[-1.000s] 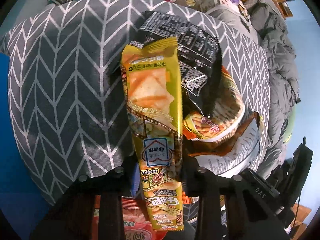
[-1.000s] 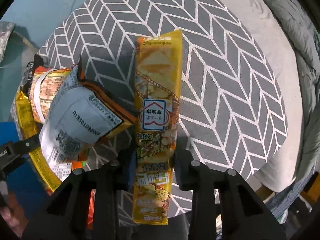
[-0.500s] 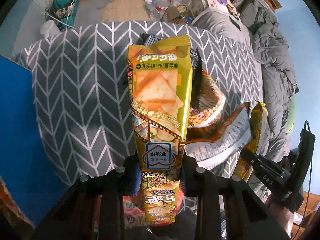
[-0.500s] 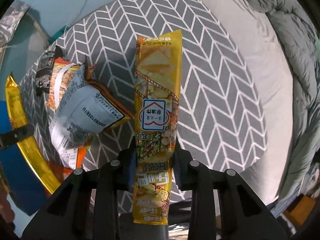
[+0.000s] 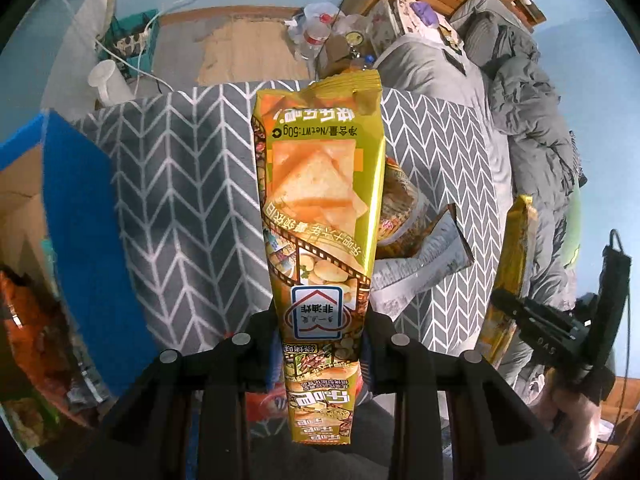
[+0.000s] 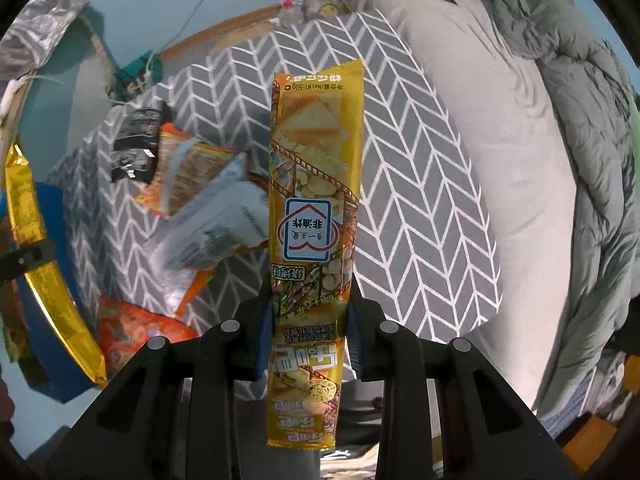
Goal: Organize snacks
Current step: 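Carry both yellow cracker bags up and over the cardboard box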
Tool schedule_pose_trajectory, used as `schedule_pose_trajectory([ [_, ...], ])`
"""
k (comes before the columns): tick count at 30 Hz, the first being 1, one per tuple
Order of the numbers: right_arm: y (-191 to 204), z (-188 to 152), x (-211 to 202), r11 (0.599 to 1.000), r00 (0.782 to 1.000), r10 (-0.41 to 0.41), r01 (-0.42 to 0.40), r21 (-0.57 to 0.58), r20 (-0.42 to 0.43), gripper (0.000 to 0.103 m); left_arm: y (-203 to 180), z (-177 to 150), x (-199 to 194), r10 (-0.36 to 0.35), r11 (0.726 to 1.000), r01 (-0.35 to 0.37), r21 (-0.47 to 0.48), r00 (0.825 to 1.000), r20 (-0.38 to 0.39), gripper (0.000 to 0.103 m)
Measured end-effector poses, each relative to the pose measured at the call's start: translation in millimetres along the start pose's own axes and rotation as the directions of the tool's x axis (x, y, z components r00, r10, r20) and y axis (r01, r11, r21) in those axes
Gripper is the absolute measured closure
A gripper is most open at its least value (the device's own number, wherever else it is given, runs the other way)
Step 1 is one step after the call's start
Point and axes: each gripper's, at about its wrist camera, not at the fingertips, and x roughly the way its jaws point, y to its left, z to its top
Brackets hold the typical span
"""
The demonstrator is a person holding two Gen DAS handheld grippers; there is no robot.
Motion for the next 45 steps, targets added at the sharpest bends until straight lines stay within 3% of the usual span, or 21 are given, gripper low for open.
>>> schedule_pose_trajectory([
  [25,140.3,22.2,-50.1,0.958,0.984,0.160,-0.138,-0.251,0.072,0.074,36.9,-32.2,-87.6,0.012,0.998,-0.003,-0.068,0.991,0.132,0.072],
  [45,296.5,14.4,-44.5,0.825,0.943,0.331,-0.312,-0.472,-0.045,0.074,133.8,-69.7,-137.9,0.065,0.964,-0.005,-0.266,0.974,0.215,0.072],
])
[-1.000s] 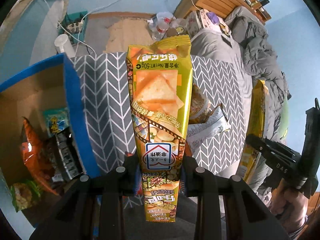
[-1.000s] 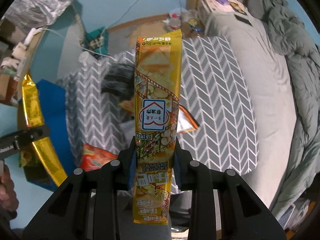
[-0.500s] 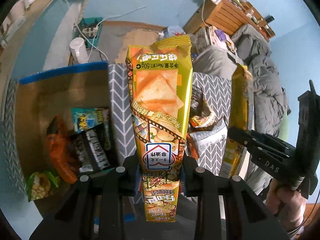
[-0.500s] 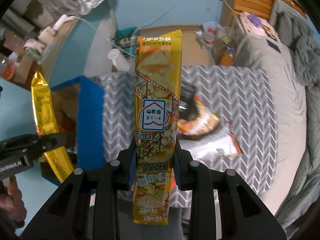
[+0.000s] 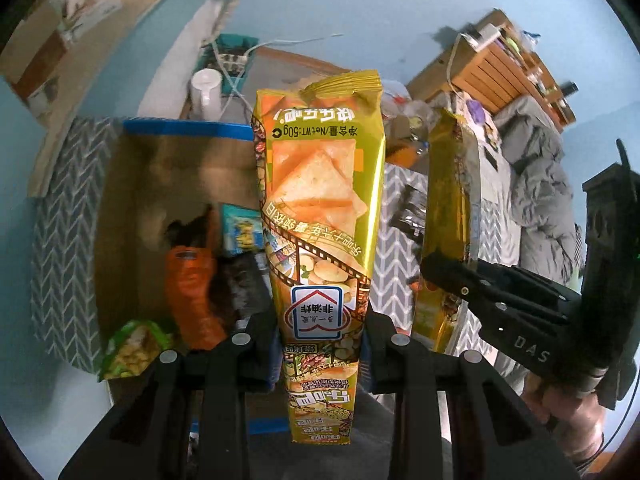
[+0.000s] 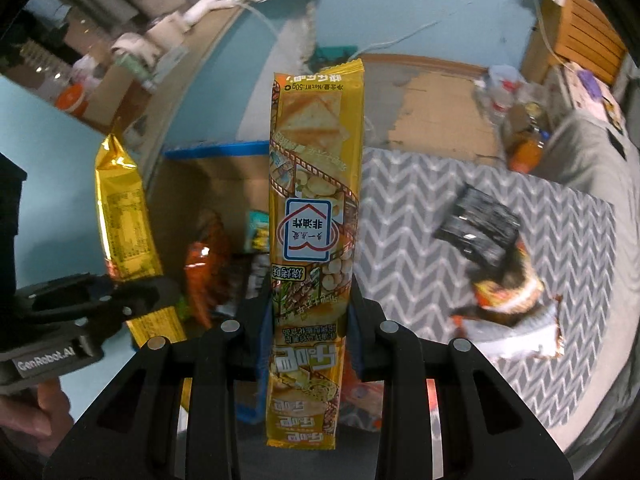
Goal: Organize snacks
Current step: 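Carry both yellow cracker bags up and over the cardboard box, then open both grippers to drop the yellow bags into the box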
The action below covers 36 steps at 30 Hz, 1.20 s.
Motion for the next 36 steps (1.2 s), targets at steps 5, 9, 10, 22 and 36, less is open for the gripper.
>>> schedule_pose_trajectory([
  [5,29.9,8.9,17.7,0.998,0.999,0.030,-0.032,-0.046,-0.025,0.074,28.2,-4.2,-3.4,0.019,0.999,-0.019,-0.047,1.000,0.003,0.072],
  [9,45.5,14.1,34.7,0.997,0.997,0.050,-0.053,-0.061,-0.057,0.074,51.3,-7.9,-2.2,0.033,0.996,-0.033,-0.081,0.999,0.000,0.072],
  [10,48.4,14.1,39.3,0.996,0.996,0.054,-0.058,-0.062,-0.067,0.074,56.0,-8.3,-2.5,0.034,0.996,-0.034,-0.085,0.999,-0.002,0.072],
  [22,66.5,12.1,85.7,0.997,0.986,0.064,-0.070,-0.028,-0.155,0.074,94.4,-7.0,16.0,0.068,0.989,-0.071,-0.126,0.997,-0.033,0.072],
  [36,61.8,14.1,69.5,0.999,0.994,0.031,-0.032,-0.005,-0.101,0.043,95.1,-6.8,13.9,0.086,0.987,-0.090,-0.133,0.996,-0.038,0.049],
])
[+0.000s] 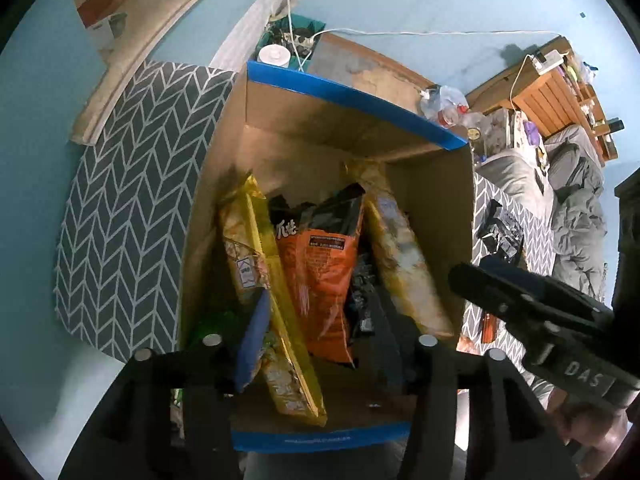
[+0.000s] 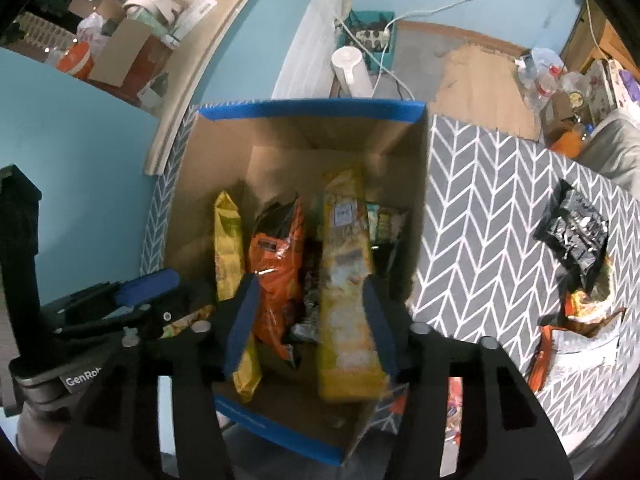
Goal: Organize snacks
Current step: 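Open both grippers to drop the yellow bags into the box, then move the right gripper to the red snack bag and grasp it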
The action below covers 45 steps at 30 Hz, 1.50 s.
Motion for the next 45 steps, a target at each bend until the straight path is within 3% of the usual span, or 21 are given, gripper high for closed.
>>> schedule_pose_trajectory([
  [9,-11.8,-7.3,-18.7,1.000,1.000,-0.014,0.014,0.000,0.019,0.039,-12.5,-7.5,-6.6,-0.031,1.000,0.031,0.007,1.000,-0.007,0.042],
  [24,-91.0,-35.8,-66.9,0.984,0.995,-0.072,0.059,0.171,0.070,0.036,-68.7,-17.1,3.8,-0.083,0.993,0.089,0.077,0.993,-0.079,0.038],
  [28,-113.1,-47.3,-71.5,0.979,0.993,-0.097,0.084,0.186,0.062,0.030,-87.6,-22.4,9.2,-0.087,0.988,0.099,0.116,0.991,-0.104,0.037],
  [37,-137.9,-78.8,-56.2,0.990,0.996,-0.078,0.082,0.118,-0.032,0.025,-118.3,-44.5,18.4,-0.074,0.978,0.101,0.180,0.986,-0.151,0.032],
  [40,-137.9,-86.3,-41.7,0.996,0.994,-0.066,0.070,0.054,-0.083,0.025,-124.0,-56.8,18.6,-0.069,0.978,0.095,0.184,0.988,-0.139,0.024],
  [45,-136.6,-99.3,-18.0,0.996,0.985,-0.063,0.052,-0.073,-0.162,0.025,-124.6,-82.0,24.1,-0.063,0.989,0.080,0.121,0.989,-0.137,0.024],
])
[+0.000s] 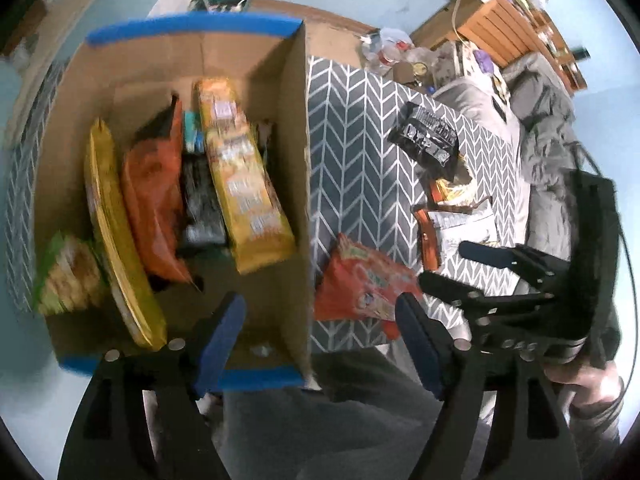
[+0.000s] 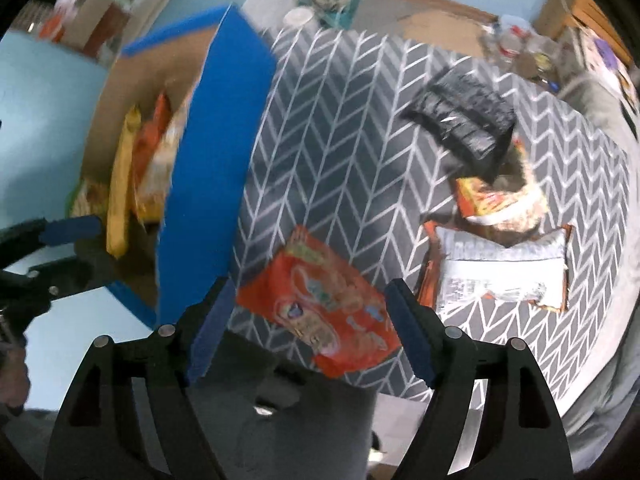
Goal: Organize snacks
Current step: 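Move the right gripper to the red snack bag and grasp it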
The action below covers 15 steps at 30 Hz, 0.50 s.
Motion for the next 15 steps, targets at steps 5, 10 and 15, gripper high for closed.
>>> schedule_pose_trajectory([
  [5,11.5,-10.9,25.1,0.986,0.997,-0.018,0.005,-0.164,-0.079,0.025,1.3,-31.1,3.0,-0.014,0.991,0.016,-0.135,1.000,0.019,0.024],
  [10,21.6,-18.7,49.1,0.951,0.989,-0.055,0.010,-0.308,-0.139,0.025,5.2,-59.7,7.6,-0.017,0.966,0.029,-0.255,0.999,0.050,0.024],
  [15,27.6,-25.1,73.7,0.900,0.977,-0.139,0.056,-0.432,-0.162,0.025,5.9,-78.3,13.3,-0.005,0.941,0.033,-0.337,0.997,0.082,0.024],
])
